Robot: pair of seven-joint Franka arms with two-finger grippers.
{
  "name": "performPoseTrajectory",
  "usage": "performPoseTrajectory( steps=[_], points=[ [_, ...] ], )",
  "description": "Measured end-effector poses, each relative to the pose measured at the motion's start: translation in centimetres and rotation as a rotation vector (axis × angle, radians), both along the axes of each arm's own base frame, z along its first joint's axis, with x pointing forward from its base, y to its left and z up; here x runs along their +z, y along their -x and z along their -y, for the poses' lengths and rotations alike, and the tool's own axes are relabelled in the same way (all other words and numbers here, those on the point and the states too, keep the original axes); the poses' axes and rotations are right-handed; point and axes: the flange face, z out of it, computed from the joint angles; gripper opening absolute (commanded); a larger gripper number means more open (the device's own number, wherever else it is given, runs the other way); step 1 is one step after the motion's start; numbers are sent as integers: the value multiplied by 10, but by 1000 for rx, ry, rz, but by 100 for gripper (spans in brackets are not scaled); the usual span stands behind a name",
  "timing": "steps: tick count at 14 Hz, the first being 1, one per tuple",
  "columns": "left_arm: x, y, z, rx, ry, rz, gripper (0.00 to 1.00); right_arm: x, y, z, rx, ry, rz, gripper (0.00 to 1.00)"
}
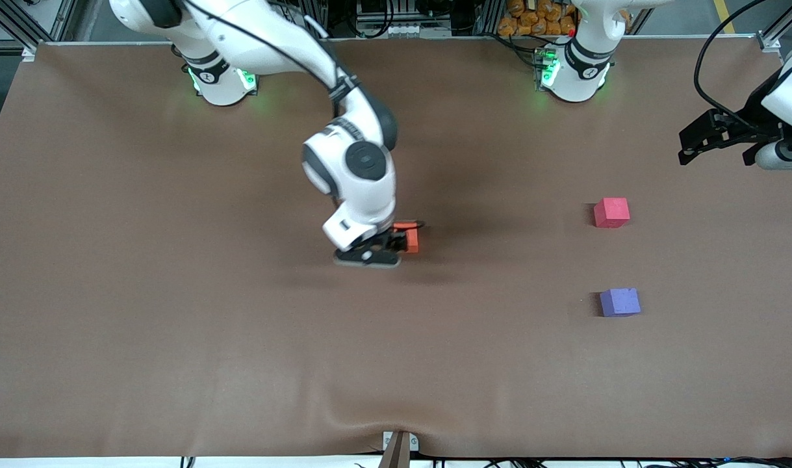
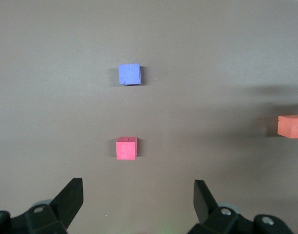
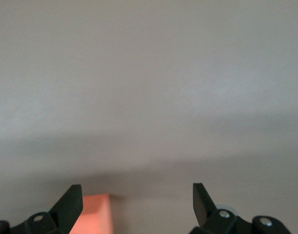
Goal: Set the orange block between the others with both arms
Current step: 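Withdraw the right gripper while the left gripper reaches toward the orange cube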
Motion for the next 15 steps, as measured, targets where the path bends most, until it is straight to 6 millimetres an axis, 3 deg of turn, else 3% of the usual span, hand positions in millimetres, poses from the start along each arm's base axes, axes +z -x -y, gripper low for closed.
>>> performPoseTrajectory(
  steps=[4, 8, 11, 15],
  points=[
    [0, 0, 2, -4, 0, 0, 100, 23, -62, 117, 58, -5, -69, 100],
    [-7, 1, 32, -59, -5, -13, 100, 58, -94, 233, 101, -38, -101, 100],
    [-25, -1, 71, -134, -17, -42, 100, 105, -86, 323, 120, -68, -89, 100],
    [-75, -4, 156, -264, -6, -100, 100, 180, -27, 437, 112, -89, -146, 100]
  ],
)
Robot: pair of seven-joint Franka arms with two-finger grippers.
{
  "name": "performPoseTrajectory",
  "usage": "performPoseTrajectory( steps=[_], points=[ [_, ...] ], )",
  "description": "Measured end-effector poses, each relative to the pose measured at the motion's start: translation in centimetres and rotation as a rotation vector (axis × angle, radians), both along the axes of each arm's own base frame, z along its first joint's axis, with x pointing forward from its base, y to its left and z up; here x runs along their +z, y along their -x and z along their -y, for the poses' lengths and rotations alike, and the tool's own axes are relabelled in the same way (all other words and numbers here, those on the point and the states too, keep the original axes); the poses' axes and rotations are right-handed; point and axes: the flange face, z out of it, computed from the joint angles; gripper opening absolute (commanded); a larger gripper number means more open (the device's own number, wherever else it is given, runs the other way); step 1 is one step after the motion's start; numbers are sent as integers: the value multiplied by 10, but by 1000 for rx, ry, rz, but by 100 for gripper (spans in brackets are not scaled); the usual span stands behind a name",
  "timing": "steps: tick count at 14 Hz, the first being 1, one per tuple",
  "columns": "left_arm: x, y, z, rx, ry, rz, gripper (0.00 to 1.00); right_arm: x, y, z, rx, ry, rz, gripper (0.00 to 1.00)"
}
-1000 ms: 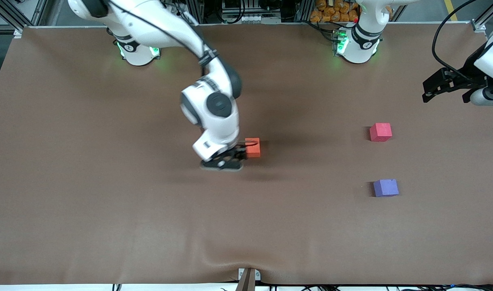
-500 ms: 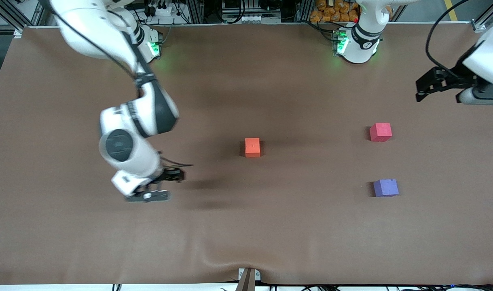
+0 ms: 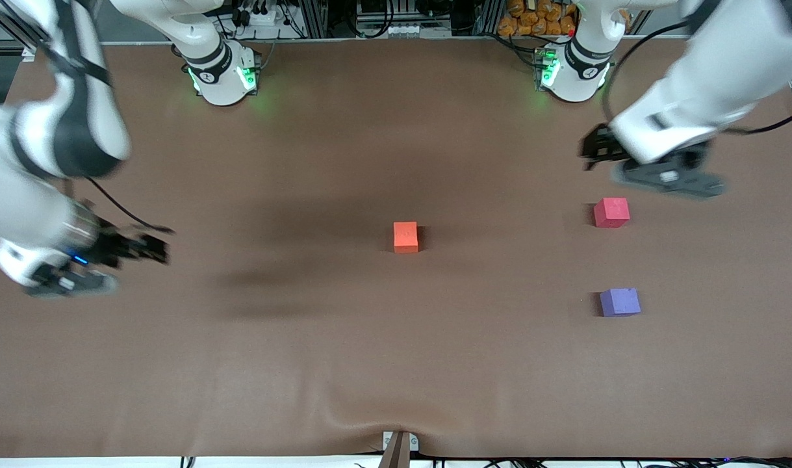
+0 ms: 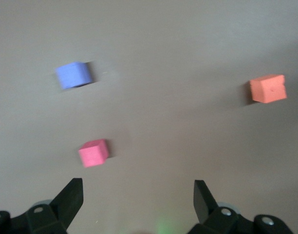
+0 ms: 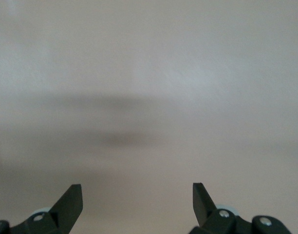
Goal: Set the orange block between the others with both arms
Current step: 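Withdraw the right gripper while the left gripper reaches toward the orange cube, then lower the left gripper onto the orange cube and grasp it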
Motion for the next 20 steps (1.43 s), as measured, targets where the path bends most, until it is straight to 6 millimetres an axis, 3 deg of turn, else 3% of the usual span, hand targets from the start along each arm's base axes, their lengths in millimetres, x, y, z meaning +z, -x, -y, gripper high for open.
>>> performPoseTrajectory(
  steps=[2, 6, 9, 12, 14, 16, 20],
  points=[
    [-29, 2, 47, -26, 5, -18, 100, 44, 29, 25, -19, -7, 3, 100],
    [-77, 22, 141, 0, 21, -15, 100, 115, 79, 41, -42, -6, 28, 100],
    [-128, 36, 211, 56, 48, -13, 100, 156, 90, 45, -45, 12, 69, 100],
    [-198, 42, 268, 125, 73, -25, 100, 184, 97, 42, -34, 48, 81, 100],
    [-247, 41, 287, 153, 63, -17, 100, 184, 96, 38, -25, 59, 76, 100],
    [-289, 39, 294, 157, 30, 0, 100, 181, 95, 40, -29, 62, 70, 100],
    [-335, 37, 295, 160, -1, -5, 100, 173, 95, 46, -71, 61, 28, 100]
  ],
)
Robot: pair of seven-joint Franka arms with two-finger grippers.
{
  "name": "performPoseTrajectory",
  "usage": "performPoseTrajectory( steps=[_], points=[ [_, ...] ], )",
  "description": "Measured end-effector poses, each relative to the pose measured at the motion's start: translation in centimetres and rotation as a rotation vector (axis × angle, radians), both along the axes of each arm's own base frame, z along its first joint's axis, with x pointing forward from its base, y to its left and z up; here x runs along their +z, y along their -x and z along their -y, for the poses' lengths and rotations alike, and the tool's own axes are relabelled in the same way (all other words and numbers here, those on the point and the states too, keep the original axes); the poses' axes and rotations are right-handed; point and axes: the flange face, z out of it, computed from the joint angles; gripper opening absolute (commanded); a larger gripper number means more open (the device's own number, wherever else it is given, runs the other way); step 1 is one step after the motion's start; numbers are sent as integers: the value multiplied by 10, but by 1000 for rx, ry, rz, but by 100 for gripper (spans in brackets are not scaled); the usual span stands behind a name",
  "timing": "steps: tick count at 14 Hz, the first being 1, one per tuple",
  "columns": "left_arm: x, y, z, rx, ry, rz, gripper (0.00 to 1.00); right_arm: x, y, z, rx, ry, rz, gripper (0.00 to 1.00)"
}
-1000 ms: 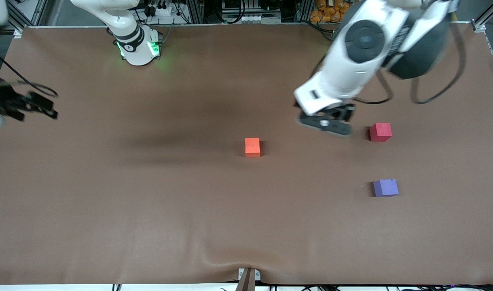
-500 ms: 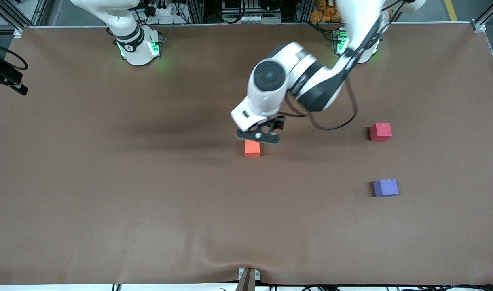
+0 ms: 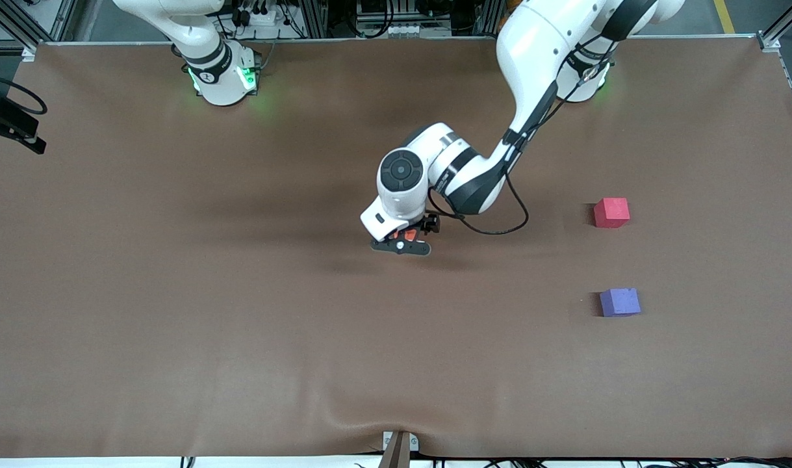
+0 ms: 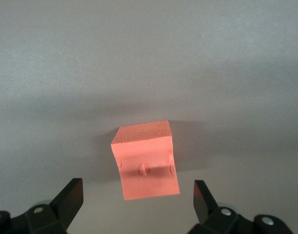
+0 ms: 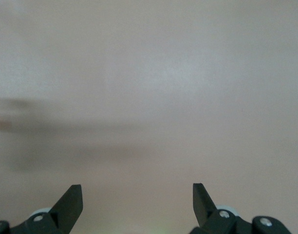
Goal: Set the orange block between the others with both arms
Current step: 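Lower the left gripper onto the orange cube and grasp it, then carry the orange cube with the left gripper between the pink and blue cubes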
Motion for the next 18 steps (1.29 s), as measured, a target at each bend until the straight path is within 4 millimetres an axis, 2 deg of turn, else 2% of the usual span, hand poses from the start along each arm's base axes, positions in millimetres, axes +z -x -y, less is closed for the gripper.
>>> performPoseTrajectory(
  steps=[7, 8, 10, 11, 12, 13, 16, 18],
  points=[
    [-39, 9, 7, 43, -17, -20, 100, -9, 0, 10, -82, -9, -40, 100],
    [-42, 8, 7, 53, -14, -16, 93, -8, -2, 10, -81, -8, -20, 100],
    [-48, 6, 7, 72, -8, -10, 71, -6, -6, 8, -78, -8, 9, 100],
    [-51, 5, 6, 78, -7, -8, 47, -6, -7, 8, -77, -8, 11, 100],
    [-55, 4, 5, 86, -9, -9, 17, -6, -7, 7, -77, -8, 11, 100],
    [-57, 2, 2, 94, -12, -9, 0, -6, -7, 7, -76, -8, 12, 100],
    [-44, -22, -11, 134, 10, 17, 0, -6, -7, 7, -76, -8, 14, 100],
    [-11, -54, -34, 187, 43, 56, 0, -6, -8, 6, -75, -8, 13, 100]
  ],
)
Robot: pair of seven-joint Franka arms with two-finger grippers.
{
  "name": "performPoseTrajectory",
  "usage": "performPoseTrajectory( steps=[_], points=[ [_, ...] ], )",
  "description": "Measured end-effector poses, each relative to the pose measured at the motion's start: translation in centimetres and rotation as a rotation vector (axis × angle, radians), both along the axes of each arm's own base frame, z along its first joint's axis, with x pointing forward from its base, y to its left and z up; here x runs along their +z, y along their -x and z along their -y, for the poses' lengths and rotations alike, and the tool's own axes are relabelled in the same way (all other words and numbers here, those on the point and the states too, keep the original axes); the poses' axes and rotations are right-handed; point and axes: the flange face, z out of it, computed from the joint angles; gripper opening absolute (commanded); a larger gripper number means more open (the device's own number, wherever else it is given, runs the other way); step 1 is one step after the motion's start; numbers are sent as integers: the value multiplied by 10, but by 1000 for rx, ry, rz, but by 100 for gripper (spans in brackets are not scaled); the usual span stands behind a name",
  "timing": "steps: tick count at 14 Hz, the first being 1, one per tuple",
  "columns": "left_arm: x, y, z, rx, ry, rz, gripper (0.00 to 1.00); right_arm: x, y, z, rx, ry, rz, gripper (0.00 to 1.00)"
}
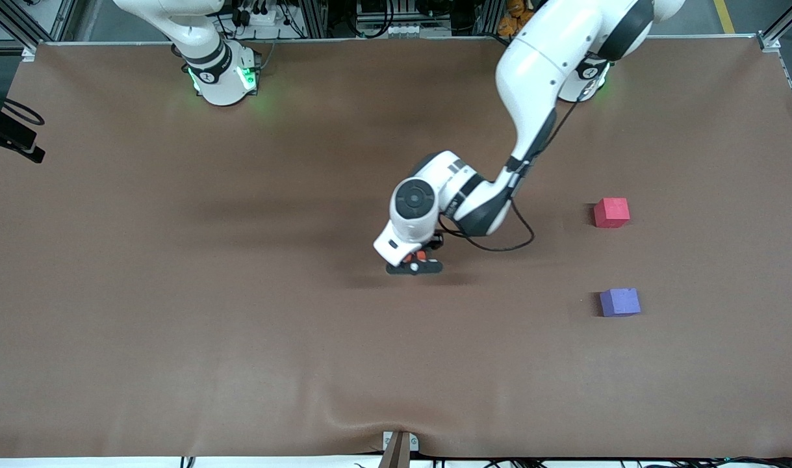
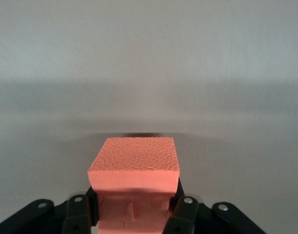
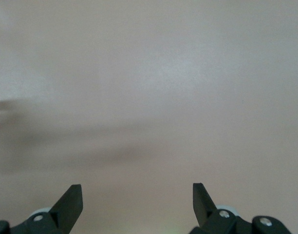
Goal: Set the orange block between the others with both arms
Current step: 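Carry the orange cube with the left gripper between the pink and blue cubes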
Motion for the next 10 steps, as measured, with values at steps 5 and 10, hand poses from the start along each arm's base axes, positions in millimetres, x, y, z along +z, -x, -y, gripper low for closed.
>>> performPoseTrajectory(
  steps=[5, 10],
  points=[
    [125, -66, -138, 55, -25, 17, 0, -3, -2, -4, 7, -1, -9, 100],
    [126, -83, -344, 27, -64, -53, 0, -4, -2, -4, 7, -1, -11, 100]
  ],
)
